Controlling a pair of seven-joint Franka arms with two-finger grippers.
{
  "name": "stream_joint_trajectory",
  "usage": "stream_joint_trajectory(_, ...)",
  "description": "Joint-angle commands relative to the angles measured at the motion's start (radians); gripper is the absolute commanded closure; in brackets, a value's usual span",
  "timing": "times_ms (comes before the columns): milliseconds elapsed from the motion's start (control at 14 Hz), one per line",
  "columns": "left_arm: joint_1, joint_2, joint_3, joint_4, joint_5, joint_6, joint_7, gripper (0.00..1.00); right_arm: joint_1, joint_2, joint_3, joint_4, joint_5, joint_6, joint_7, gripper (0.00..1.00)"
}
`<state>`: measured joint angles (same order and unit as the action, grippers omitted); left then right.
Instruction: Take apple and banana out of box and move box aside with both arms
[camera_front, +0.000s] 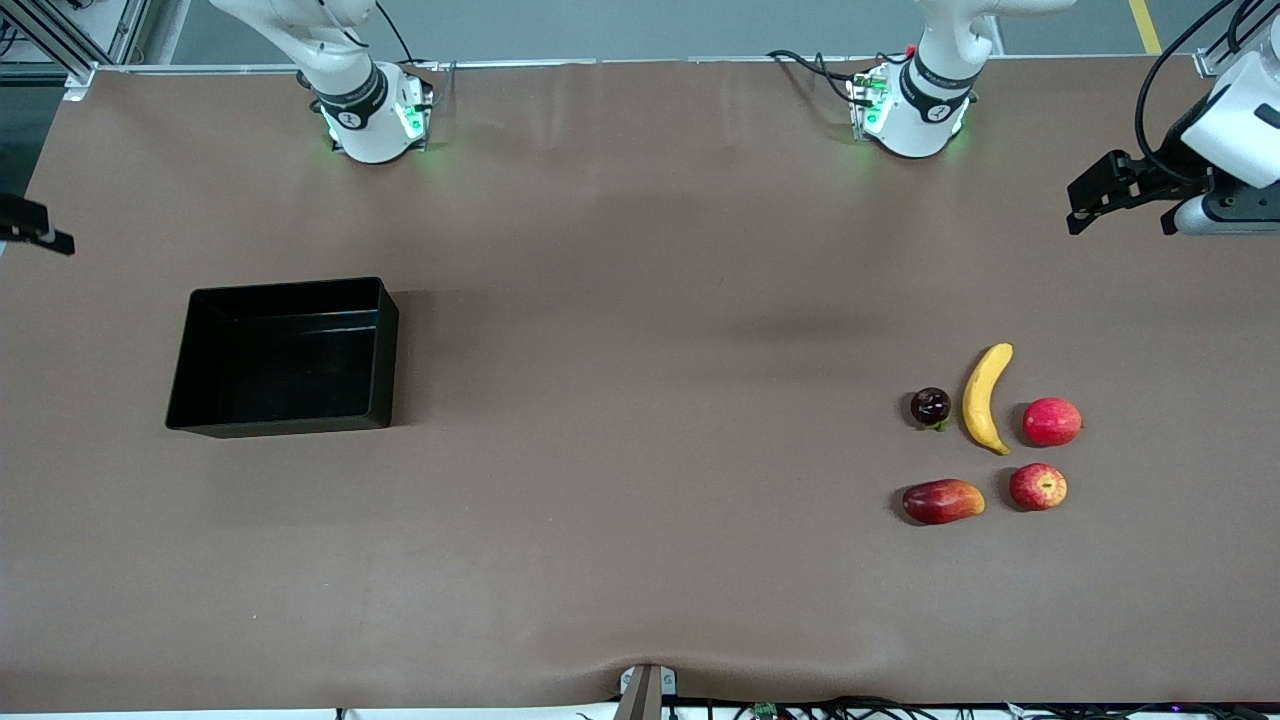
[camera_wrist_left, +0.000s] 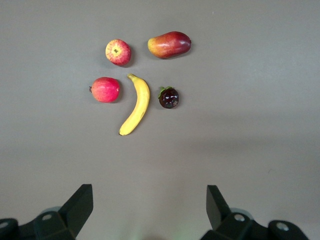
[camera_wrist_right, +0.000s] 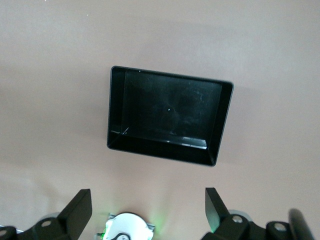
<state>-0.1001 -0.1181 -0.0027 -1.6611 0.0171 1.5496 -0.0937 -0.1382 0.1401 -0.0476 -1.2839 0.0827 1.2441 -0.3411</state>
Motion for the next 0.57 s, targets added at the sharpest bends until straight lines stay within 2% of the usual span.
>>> stream_joint_trajectory(0, -0.003, -0.015, -0.006, -0.009, -0.017, -0.008, -0.059, 0.0, 0.046, -0.127, 0.005, -0.173, -0.004, 0.037, 0.127, 0.0)
stream_joint_trajectory(214, -0.012, 0.02, -0.023, 0.021, 0.018, -0.006, -0.124, 0.0, 0.055, -0.169, 0.012, -0.252, -0.008, 0.084, 0.136, 0.0)
stream_joint_trajectory(357, -0.013, 0.046, -0.025, 0.072, 0.018, -0.01, -0.124, 0.0, 0.078, -0.174, 0.025, -0.25, -0.029, 0.089, 0.137, 0.0)
stream_joint_trajectory(500, -0.006, 0.048, -0.029, 0.081, 0.006, -0.014, -0.124, 0.0, 0.085, -0.169, 0.041, -0.229, -0.066, 0.092, 0.204, 0.0)
